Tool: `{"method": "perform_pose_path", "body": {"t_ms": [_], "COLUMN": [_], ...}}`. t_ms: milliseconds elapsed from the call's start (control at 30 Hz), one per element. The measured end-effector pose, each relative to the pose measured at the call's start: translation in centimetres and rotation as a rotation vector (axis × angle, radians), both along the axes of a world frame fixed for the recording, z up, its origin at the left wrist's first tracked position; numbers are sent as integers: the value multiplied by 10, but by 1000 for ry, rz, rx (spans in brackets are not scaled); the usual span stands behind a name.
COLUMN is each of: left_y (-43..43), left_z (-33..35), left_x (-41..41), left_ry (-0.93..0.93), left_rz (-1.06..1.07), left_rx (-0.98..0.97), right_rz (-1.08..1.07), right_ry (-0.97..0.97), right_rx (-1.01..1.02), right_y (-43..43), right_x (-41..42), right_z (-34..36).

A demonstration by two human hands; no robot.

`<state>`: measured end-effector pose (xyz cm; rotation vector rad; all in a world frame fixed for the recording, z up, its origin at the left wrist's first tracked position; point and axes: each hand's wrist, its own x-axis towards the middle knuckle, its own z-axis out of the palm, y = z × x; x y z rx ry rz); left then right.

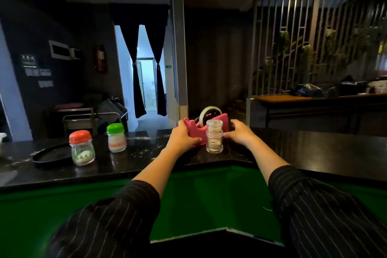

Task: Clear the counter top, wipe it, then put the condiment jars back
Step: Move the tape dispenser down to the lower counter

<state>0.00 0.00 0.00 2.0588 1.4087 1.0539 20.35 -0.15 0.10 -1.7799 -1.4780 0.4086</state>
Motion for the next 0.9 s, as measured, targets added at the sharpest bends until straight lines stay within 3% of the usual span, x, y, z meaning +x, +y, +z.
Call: {"method": "perform_pose_path", "body": {"t_ms": [133,233,567,900], "left_y": [13,20,8,0], "left_z": [-1,-2,-3,53], "left_x": [1,1,3,-11], "left_ry": [-39,-54,-116,-204], "left_rz": [2,-5,-58,-103], "left_rx": [-28,-23,99,300], "right_rz": [121,109,43,98], "right_ry": [39,111,91,98], "right_rx": [-15,4,156,388], "right_y": [12,20,11,-10], "right_x": [-3,0,1,-12], "right_z": [4,1,0,67]}}
